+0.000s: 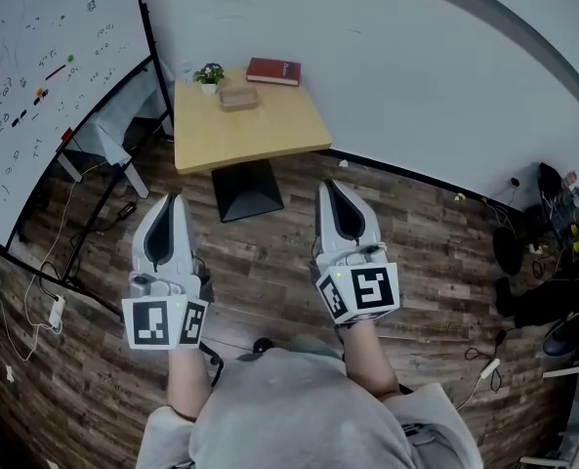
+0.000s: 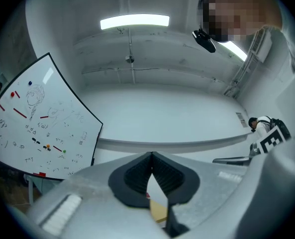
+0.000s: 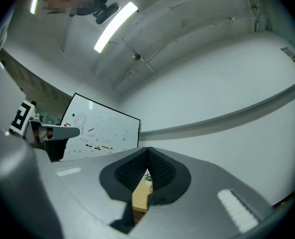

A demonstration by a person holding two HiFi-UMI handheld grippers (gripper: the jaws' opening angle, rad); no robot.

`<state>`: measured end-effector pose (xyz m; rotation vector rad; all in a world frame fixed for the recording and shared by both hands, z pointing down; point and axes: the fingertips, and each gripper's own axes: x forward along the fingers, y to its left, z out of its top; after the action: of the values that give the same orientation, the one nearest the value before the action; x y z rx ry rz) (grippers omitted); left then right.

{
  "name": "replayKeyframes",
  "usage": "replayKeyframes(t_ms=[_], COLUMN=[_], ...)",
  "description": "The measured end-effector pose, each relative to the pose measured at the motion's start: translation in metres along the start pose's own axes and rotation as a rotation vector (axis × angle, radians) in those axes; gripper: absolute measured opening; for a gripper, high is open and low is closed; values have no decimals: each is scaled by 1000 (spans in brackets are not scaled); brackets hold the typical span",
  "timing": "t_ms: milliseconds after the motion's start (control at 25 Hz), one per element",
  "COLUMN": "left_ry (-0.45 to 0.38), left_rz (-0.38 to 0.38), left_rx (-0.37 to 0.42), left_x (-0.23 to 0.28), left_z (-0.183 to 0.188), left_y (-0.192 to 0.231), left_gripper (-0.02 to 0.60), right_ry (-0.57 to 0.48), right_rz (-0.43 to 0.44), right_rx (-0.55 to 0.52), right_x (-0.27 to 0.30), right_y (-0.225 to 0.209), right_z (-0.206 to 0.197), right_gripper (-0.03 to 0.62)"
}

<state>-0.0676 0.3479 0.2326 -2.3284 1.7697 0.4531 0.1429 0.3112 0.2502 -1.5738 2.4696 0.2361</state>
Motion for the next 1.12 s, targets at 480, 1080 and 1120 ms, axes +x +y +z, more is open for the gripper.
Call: replayKeyframes(t_ms=[480, 1080, 1120], left_ry=[16, 25, 24], left_rz=[-11, 38, 42], left_rx=[-28, -4, -5], left_x=[24, 109, 116], left_z=[-19, -49, -51], left_y=[22, 73, 76], left_gripper=[5, 5, 5], right_ry=[22, 24, 23], right_rz=[-21, 9, 12], right_rx=[-3, 0, 1], right_x=[28, 136, 144], right_y=[-5, -31, -34], right_z=[-16, -42, -43], right_gripper=[3, 3, 2])
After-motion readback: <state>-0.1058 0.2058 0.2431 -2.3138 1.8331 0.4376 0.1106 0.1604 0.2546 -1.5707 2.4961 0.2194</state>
